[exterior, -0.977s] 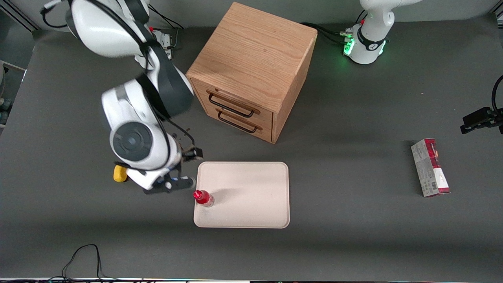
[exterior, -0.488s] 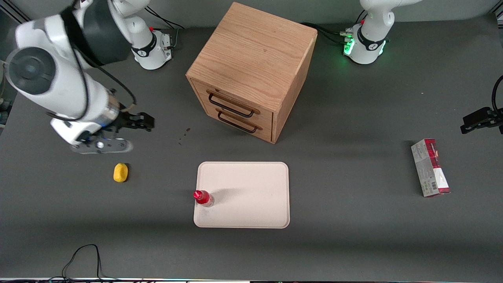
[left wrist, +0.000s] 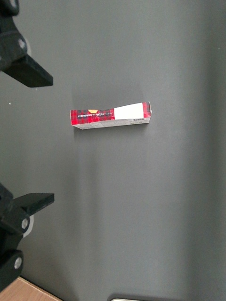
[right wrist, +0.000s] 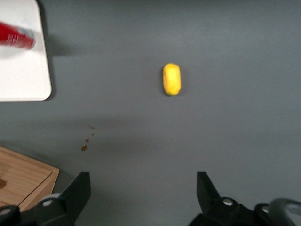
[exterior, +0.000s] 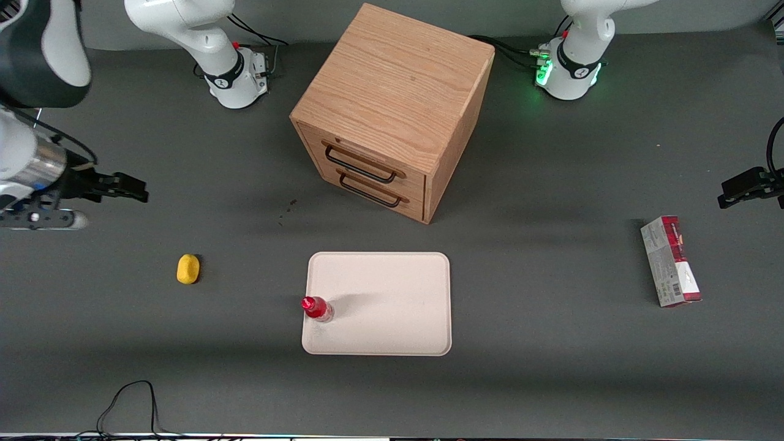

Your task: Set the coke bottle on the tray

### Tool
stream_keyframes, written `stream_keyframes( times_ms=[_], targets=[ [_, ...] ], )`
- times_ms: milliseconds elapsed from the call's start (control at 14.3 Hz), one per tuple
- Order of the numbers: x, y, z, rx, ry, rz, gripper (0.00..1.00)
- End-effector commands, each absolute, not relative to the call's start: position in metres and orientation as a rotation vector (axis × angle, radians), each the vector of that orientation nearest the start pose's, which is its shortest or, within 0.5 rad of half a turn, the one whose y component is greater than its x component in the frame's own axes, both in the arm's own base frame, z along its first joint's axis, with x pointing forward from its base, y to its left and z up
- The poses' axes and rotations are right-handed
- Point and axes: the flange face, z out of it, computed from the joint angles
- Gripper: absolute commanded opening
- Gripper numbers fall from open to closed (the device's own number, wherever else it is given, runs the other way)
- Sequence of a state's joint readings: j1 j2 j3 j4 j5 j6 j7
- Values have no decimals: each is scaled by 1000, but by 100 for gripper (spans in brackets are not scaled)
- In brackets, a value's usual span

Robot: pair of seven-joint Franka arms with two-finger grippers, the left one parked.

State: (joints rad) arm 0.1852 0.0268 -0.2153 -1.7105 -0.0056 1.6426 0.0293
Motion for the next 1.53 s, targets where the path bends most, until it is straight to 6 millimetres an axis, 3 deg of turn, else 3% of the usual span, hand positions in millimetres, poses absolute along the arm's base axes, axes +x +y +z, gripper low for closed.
stream_keyframes(
  times_ms=[0, 209, 907, 1465],
  targets=[
    [554, -25, 586, -3157, 76, 97, 100],
    [545, -16, 603, -3155, 90, 167, 100],
    [530, -20, 615, -3148, 214, 222, 100],
    [529, -28, 618, -3192, 213, 209, 100]
  ],
)
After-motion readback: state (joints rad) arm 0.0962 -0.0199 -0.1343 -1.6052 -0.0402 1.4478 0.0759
